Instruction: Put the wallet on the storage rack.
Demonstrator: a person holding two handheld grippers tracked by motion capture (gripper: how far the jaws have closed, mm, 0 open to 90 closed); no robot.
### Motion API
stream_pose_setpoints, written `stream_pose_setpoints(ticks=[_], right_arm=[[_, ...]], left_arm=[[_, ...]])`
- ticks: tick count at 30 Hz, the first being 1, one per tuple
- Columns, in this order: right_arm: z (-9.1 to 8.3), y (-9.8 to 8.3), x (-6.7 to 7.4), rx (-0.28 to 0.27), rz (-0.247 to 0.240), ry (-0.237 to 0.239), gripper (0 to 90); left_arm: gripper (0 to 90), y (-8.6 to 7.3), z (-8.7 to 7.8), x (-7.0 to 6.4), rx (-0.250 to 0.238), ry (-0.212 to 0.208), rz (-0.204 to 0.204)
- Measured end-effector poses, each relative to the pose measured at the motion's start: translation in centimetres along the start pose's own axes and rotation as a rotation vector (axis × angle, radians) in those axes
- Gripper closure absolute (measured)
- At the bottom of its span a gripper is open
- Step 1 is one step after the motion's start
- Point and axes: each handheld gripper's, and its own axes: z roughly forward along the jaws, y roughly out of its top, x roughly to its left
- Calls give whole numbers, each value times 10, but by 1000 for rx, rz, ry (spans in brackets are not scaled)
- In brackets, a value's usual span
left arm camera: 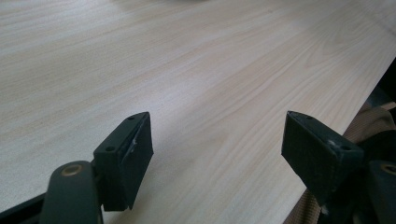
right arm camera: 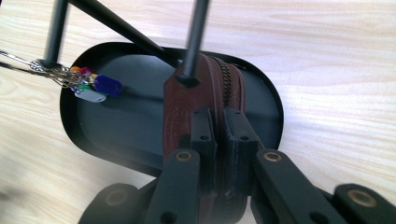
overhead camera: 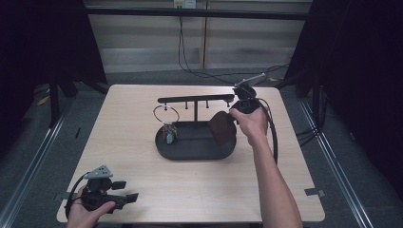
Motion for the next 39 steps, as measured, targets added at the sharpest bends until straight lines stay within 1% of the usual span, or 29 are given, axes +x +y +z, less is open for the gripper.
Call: stream_pose_setpoints(ticks=[2,4,6,7,9,12,13,15,16,17,20,22,23,25,27,29,31,32,36,37,38,39], right_arm=[[3,-2,-5,-7,17,16,838],[5,-3,-7,-10,25,18,838],[9,-5,-10,-11,39,40,838],[11,-5,-12,-12,47,51,838],[15,-7,-14,-17,58,66,838],[21,-9,-17,-25,72,76,838],[24,-11,-19,-42,82,77,839],[28,-12,-22,-37,91,90,839],[30,-13,-23,-48,97,83,840],[32,-14,-23,-46,96,79,841],[39,-16,-26,-51,105,91,842],[44,-18,-26,-48,109,90,842],[47,-19,-27,-54,111,90,842],[50,-20,-29,-60,120,97,842],[54,-21,-30,-66,122,101,843],[57,-22,-31,-62,122,121,842],[60,-23,-31,-71,136,123,841],[62,-24,-32,-64,139,133,840],[71,-30,-36,-58,141,122,830],[72,-31,-38,-62,132,114,828],[72,-31,-38,-62,132,119,825],[72,-31,-38,-62,129,111,818]], left_arm=[[249,0,0,1,-1,1,-3],[248,0,1,1,1,3,0],[249,0,1,1,4,0,3],[249,0,1,1,-1,-3,-5],[248,0,1,2,6,-2,-5],[248,1,1,2,-3,-5,-4],[249,1,0,1,-3,-4,-4],[249,0,0,1,-2,-2,2],[248,0,0,1,-2,-4,2],[248,0,0,1,1,-7,5],[248,0,0,0,-1,-6,5],[248,0,0,0,2,-6,10],[248,0,0,0,3,-8,5],[248,0,0,1,4,-8,9],[249,0,-1,0,-2,-6,1],[248,0,0,0,-3,-4,3],[248,0,0,1,5,-8,9],[248,0,0,0,5,-8,10],[248,0,0,0,6,-9,10],[248,0,0,1,7,-9,9],[248,0,0,1,5,-7,8],[248,0,0,1,4,-4,8]])
